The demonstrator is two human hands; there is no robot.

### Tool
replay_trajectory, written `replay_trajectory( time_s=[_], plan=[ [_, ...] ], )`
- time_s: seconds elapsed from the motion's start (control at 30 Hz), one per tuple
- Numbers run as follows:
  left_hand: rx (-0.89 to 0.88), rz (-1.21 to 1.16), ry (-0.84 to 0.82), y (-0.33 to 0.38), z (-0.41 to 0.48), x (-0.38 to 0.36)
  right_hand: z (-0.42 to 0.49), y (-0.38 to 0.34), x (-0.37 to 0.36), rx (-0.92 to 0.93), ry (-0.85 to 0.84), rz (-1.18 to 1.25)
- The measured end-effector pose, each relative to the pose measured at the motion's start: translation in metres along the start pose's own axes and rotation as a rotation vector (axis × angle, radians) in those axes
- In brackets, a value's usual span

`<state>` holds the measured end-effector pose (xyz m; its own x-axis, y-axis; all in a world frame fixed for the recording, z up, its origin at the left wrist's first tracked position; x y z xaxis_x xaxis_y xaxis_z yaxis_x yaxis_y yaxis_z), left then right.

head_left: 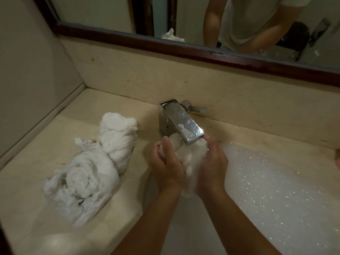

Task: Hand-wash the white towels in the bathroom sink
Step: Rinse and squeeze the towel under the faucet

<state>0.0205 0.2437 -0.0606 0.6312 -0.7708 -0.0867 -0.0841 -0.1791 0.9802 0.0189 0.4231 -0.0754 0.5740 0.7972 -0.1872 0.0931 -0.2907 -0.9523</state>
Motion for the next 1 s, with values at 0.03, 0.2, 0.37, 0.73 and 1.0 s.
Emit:
replay_trajectory(
  time_s=[0.03, 0.2, 0.37, 0.73, 1.0],
  plan=[
    [-0.009, 0.011, -0.006, 0.002, -0.001, -0.002, 0.001, 0.000, 0.000, 0.004, -0.005, -0.006],
    [-0.050, 0.035, -0.105, -0.001, 0.007, -0.010, 0.002, -0.010, -0.007, 0.071, -0.059, -0.047],
    [-0.067, 0.097, -0.203, 0.001, 0.005, -0.008, -0.004, -0.013, -0.014, 0.127, -0.101, -0.121],
    [-0.008, 0.053, -0.140, -0.013, -0.004, -0.017, 0.005, -0.025, 0.014, 0.172, 0.018, -0.089],
    [-0.040, 0.104, -0.043, 0.000, 0.020, -0.003, 0.006, 0.000, -0.026, 0.019, -0.111, -0.096]
  ],
)
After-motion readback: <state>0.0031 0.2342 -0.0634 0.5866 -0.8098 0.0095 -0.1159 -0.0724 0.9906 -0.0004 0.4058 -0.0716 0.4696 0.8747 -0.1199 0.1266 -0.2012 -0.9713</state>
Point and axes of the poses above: each hand's wrist, its own z-axis towards the middle knuckle, its own x-axis out of the back of the hand, y = z × x, the point moved 10 cm from there along z, towards the middle knuckle, and after that the axes turned 9 degrees about x, right-handed, at the moved point
